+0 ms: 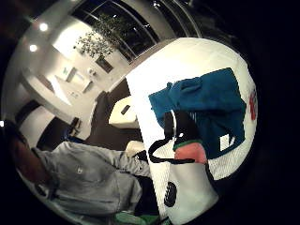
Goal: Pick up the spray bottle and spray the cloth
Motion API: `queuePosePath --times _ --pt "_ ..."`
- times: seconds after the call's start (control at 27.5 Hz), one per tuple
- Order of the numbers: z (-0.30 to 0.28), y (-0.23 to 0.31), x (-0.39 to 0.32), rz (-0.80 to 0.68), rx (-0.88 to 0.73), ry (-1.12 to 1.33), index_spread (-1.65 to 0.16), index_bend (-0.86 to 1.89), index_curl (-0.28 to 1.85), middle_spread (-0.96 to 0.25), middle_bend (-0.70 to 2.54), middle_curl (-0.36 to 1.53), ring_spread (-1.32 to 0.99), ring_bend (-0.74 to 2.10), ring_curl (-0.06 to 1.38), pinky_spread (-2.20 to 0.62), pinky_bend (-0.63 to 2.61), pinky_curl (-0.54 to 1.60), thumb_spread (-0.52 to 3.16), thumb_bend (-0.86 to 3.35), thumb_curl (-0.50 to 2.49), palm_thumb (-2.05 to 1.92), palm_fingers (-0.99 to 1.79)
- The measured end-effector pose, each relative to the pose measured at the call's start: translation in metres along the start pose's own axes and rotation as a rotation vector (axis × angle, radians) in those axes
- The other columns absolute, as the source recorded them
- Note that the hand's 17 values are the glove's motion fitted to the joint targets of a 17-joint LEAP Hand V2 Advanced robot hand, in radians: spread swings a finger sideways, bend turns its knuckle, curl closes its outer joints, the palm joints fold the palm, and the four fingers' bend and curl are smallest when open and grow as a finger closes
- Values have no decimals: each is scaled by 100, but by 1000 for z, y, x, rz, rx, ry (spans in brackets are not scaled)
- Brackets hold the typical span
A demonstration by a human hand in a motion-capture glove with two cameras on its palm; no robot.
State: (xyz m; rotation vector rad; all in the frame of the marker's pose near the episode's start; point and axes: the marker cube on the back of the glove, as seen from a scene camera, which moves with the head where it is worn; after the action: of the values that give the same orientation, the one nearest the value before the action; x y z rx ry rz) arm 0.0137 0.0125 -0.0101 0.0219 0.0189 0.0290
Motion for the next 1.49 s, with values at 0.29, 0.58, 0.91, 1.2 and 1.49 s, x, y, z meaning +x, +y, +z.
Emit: queuePosePath --times 0.29,0.58,0.91,1.2,1.49 --pt "-17 20 39 119 18 -4 -34 4 15 -5 14 27 -2 38 29 21 65 36 95 9 34 68 19" --pt "-33 39 90 249 116 -69 -36 8 13 -2 18 26 2 36 28 25 72 37 98 1 34 67 -1" --pt "-47 35 163 444 292 -283 -35 10 13 0 21 28 4 42 28 25 72 36 99 -2 35 69 2" --pt "-43 15 203 552 396 -340 -35 10 13 0 24 30 4 45 29 25 72 36 99 -2 37 71 3" --pt "-30 -4 232 619 410 -395 -35 10 13 0 24 31 4 46 30 25 73 36 99 -2 38 71 2"
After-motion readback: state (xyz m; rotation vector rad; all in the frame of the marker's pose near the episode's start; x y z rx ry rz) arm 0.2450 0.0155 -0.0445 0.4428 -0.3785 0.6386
